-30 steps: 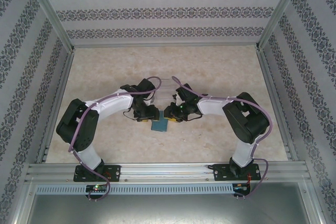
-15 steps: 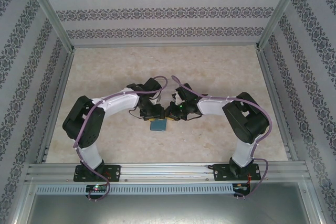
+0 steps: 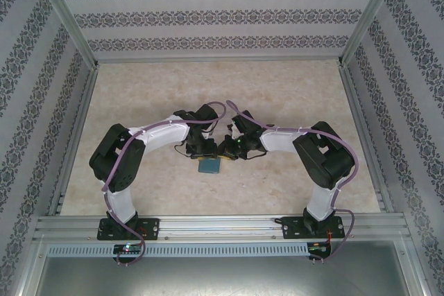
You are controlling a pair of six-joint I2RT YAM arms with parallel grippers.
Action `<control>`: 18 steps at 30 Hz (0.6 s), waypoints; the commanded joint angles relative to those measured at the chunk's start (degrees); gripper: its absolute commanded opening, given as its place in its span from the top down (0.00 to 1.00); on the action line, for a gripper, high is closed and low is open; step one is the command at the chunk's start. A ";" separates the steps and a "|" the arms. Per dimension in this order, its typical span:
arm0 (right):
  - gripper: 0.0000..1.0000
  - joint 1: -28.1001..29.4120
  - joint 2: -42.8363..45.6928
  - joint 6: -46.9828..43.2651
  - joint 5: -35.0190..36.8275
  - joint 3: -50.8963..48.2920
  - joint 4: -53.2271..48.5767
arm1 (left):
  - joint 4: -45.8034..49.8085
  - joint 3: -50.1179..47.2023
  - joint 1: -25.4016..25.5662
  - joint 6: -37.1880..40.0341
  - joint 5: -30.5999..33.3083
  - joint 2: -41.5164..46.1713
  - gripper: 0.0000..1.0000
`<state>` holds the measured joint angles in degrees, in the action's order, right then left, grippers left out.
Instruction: Take the credit cards out of the card holder
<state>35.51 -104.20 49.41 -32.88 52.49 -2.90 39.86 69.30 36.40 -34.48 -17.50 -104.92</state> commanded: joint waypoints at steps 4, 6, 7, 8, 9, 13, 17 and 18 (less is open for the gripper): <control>0.89 1.25 -0.58 0.51 -0.36 0.67 0.18 | 2.16 -0.63 1.00 1.61 3.48 -3.16 0.63; 0.89 1.27 -0.65 0.51 -0.34 0.70 0.12 | 2.43 -0.61 0.96 1.79 3.81 -3.63 0.63; 0.89 1.28 -0.58 0.51 -0.42 0.85 0.17 | 2.55 -0.64 0.96 1.87 3.94 -3.79 0.63; 0.89 1.32 -0.65 0.56 -0.42 0.88 0.02 | 2.59 -0.62 1.04 1.91 4.06 -3.92 0.64; 0.89 1.35 -0.61 0.55 -0.40 0.94 0.04 | 2.58 -0.56 1.11 1.95 4.19 -4.13 0.64; 0.90 1.36 -0.65 0.60 -0.34 1.02 -0.17 | 2.90 -0.30 1.04 2.28 4.47 -4.30 0.69; 0.90 1.34 -0.78 0.65 -0.25 0.99 -0.15 | 2.94 -0.17 1.04 2.57 4.32 -4.21 0.73; 0.90 1.35 -0.78 0.64 -0.22 1.12 -0.20 | 2.91 -0.08 1.04 2.58 4.36 -4.15 0.74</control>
<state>35.51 -104.20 49.60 -32.88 52.51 -2.83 41.41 70.13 36.71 -33.08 -15.57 -105.69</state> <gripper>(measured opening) 0.104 0.264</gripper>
